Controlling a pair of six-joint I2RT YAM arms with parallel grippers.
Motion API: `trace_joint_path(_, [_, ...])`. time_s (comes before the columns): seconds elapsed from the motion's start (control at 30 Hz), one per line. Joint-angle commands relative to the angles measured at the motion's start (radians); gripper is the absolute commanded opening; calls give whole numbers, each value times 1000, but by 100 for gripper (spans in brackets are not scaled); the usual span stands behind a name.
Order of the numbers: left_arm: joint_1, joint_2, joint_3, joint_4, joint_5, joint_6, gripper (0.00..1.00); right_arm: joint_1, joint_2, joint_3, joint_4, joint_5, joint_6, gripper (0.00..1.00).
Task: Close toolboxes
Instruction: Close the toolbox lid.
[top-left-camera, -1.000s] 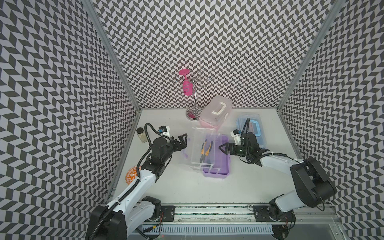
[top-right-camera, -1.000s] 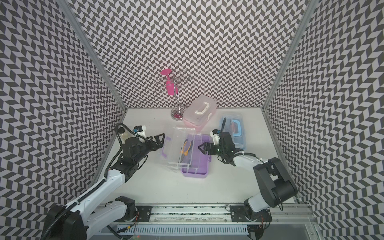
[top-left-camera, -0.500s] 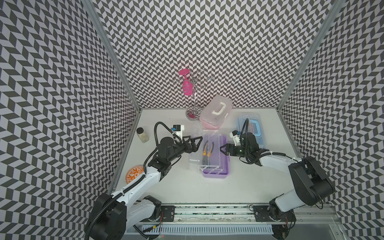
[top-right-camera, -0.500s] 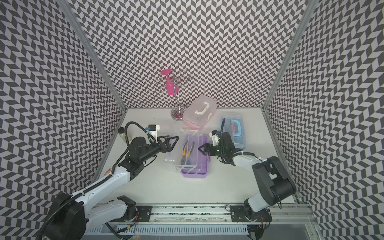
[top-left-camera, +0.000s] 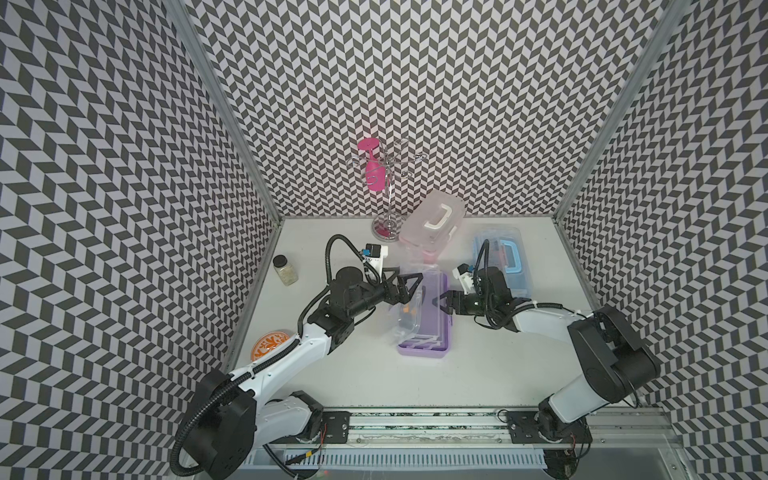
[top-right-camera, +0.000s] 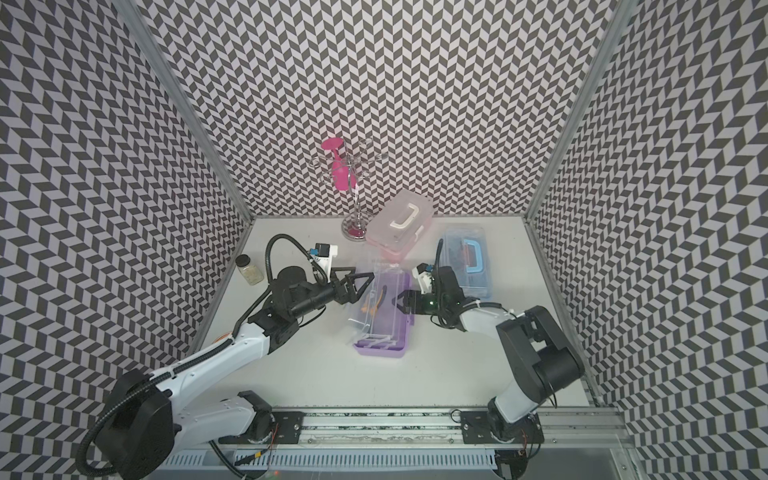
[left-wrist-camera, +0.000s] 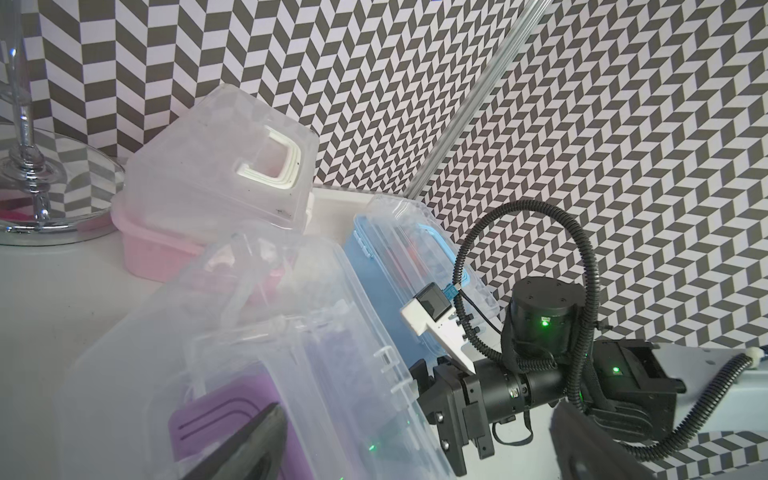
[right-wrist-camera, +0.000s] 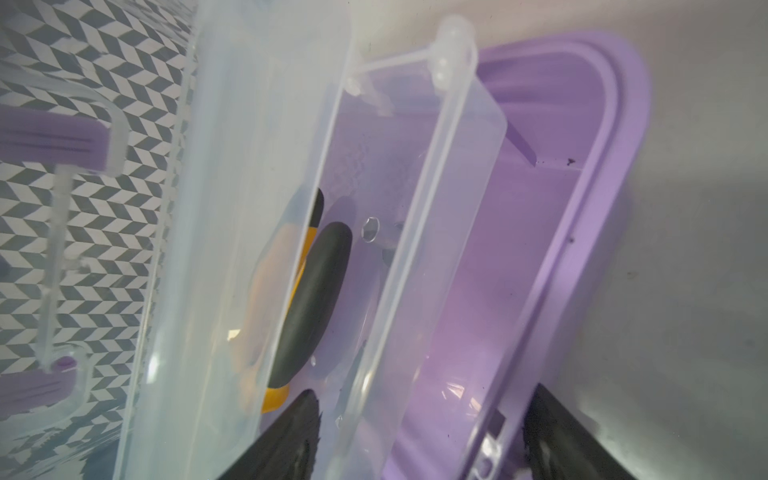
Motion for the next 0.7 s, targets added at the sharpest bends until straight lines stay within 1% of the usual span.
trace_joint_path(0.0, [-11, 51, 53, -68, -6, 28, 99, 38, 26, 40, 84, -42, 10, 76])
trace_joint_path(0.1, [-22, 88, 58, -63, -8, 33, 99, 45, 38, 48, 87, -37, 14, 77])
trace_joint_path(0.2, [-26, 101, 70, -79, -29, 47, 99, 43, 21, 54, 53, 8, -5, 78])
trace_joint_path(0.27, [-28, 99, 80, -108, -56, 64, 99, 44, -8, 59, 10, 62, -24, 79])
trace_joint_path(0.4, [-28, 71, 82, -153, -122, 90, 99, 43, -91, 67, -101, 245, -60, 80])
trace_joint_path(0.5, [-27, 54, 76, -169, -152, 101, 99, 43, -139, 65, -149, 320, -79, 81])
trace_joint_path(0.67, [-28, 43, 79, -187, -175, 111, 99, 42, -169, 46, -165, 345, -91, 81])
